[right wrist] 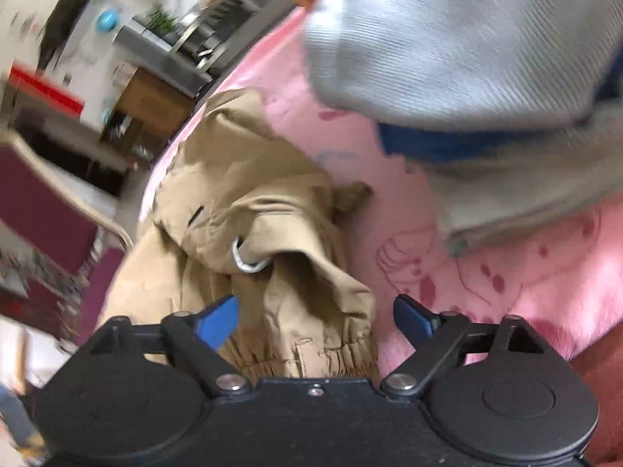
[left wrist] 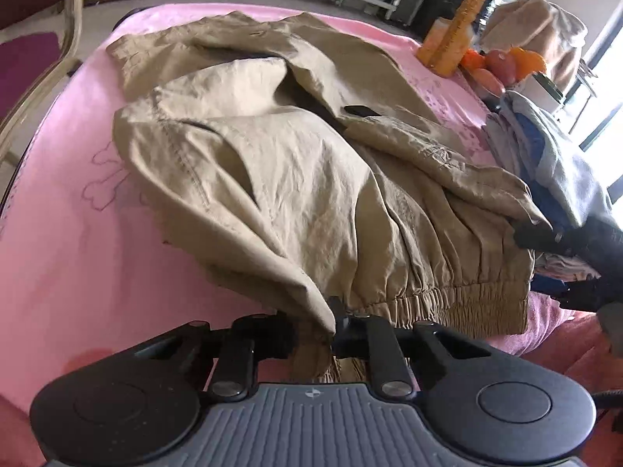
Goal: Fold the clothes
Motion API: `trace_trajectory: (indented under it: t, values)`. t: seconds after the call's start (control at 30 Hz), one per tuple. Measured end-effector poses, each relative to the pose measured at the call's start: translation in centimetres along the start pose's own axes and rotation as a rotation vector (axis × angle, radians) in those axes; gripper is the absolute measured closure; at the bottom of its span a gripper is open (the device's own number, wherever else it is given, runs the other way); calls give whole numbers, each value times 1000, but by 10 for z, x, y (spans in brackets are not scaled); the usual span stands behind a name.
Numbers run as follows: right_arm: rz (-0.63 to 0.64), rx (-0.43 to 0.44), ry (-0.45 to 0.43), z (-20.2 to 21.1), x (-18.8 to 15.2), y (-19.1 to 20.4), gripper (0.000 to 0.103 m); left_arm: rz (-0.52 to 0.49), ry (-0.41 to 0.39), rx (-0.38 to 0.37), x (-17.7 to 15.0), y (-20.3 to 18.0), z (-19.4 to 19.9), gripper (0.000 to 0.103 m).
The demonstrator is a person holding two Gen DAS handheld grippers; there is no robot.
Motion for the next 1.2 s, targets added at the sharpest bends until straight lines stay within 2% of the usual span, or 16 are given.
trace_trajectory:
  t: [0.03,0.07,0.13,0.17,0.23,0.3,0.43,0.53,0.63,0.73,0.8,0.9,1.03,1.1,1.2]
  values:
    - [44,-31,16,-2,-4,5,25,15,9,1,1,0,3,88]
    - [94,-73,27,-4,-8,10,58,31,18,1,3,1,6,88]
    - [185,-158,38,-4,-14,21,79,59,30,2,7,1,13,88]
    - [199,-172,37,0,-14,27,83,70,32,3,11,0,19,89]
    - [138,-134,49,13,-8,35,83,73,-5,33,25,-2,42,91]
    - [-15,-15,62,33,4,43,84,89,-88,24,47,-2,80,92]
    - [-119,192,-21,88,42,83,84,129,-282,-22,108,-7,178,93]
    - [-102,370,-122,150,73,130,85,117,-449,-43,151,-25,262,94]
    - [-43,580,-291,238,102,187,85,89,-666,-111,176,-55,362,94]
    - [30,679,-439,311,107,214,85,57,-890,-178,173,-80,454,94]
    - [80,731,-533,357,107,229,84,31,-979,-212,166,-94,496,93]
    - [148,788,-654,416,108,249,84,-17,-1025,-208,160,-112,519,93]
    - [187,736,-677,422,116,259,84,-42,-1007,-163,170,-116,504,93]
    - [185,689,-650,399,129,265,84,-14,-950,-141,187,-108,479,93]
    - [160,595,-562,334,153,269,84,37,-830,-73,219,-80,426,93]
Point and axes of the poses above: each gripper's, at about its wrist camera, not at the fingertips, and z roughly against the way its jaws point, y to its left, x to its top, the point moved 6 cm from there along -z, roughly the way its jaws point, and after that the axes turned 3 degrees about -y, right-handed, at the moved point
